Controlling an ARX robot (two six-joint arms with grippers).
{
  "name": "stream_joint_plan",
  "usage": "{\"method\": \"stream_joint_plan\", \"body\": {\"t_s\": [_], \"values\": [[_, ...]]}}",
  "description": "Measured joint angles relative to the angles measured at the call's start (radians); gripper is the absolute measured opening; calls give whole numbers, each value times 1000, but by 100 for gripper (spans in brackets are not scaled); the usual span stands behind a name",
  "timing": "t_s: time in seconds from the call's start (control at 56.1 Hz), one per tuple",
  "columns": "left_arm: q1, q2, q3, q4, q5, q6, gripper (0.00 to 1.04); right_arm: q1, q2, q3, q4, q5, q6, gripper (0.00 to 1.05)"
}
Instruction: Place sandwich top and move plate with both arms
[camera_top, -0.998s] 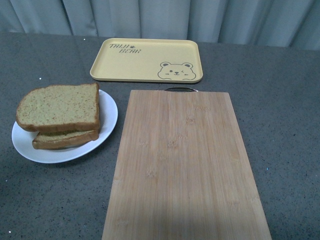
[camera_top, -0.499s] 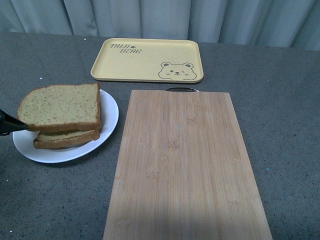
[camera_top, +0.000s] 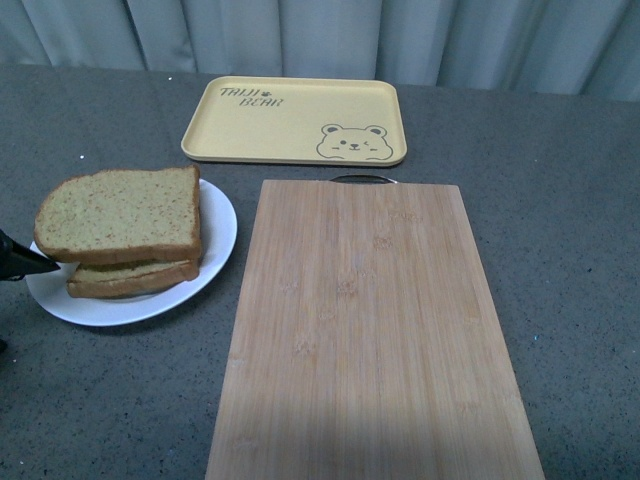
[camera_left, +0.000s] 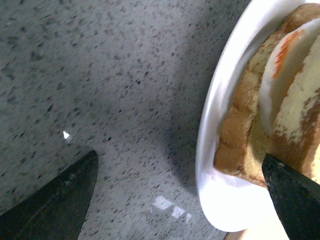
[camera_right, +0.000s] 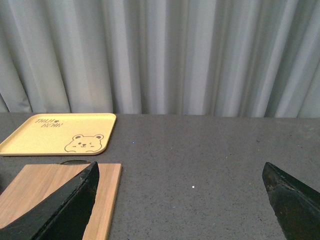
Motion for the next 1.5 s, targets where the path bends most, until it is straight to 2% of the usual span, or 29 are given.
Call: {"method": "stream_joint_plan", "body": {"t_s": [0.107,0.25,0.57,0.749,1.016,1.497], "values": [[-5,23,40,-33,8,1,98,0,0,0,0,0,0,95],[-3,54,81,-80,7,0,75,0,0,0,0,0,0,95],[8,130,117,-32,45,-27,25,0,0,0,0,0,0,95],[14,131,125,25,102,-53,5,0,0,0,0,0,0,95],[23,118,100,89,131,-68,4,0,0,0,0,0,0,95],[35,97,-24,573,231,-317,4,0,0,0,0,0,0,95]]}}
